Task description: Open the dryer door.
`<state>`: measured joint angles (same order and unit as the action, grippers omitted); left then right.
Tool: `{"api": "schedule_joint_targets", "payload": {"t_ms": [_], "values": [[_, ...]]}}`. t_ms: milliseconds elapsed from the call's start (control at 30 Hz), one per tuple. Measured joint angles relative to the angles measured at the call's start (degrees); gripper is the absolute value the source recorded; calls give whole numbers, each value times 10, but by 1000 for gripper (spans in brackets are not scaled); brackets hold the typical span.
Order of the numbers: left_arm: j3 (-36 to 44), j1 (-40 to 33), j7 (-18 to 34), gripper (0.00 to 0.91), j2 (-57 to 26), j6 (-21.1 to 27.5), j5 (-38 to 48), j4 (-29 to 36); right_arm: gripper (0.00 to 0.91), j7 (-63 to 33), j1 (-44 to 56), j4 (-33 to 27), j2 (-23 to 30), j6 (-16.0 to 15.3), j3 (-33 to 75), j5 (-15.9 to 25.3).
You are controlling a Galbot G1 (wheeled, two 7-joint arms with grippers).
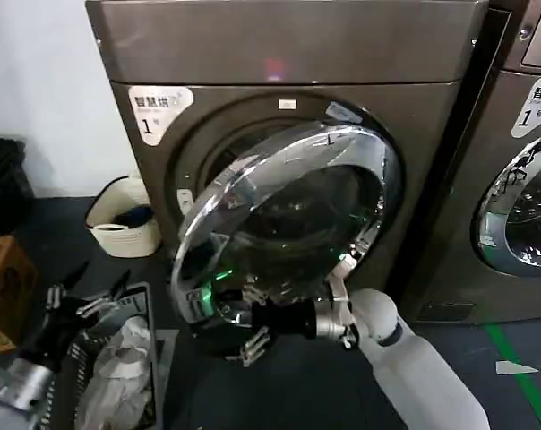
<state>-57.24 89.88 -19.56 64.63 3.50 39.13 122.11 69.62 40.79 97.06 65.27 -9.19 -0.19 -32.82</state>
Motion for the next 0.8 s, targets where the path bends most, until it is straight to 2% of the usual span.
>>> {"api": "schedule_joint_targets", "payload": {"t_ms": [400,800], "values": [[56,-44,-12,907,-33,-2,13,0,907,70,26,26,-24,0,27,1],[123,-81,-9,907,-71,6,26,-5,907,95,56,35,-47,12,64,3]]}}
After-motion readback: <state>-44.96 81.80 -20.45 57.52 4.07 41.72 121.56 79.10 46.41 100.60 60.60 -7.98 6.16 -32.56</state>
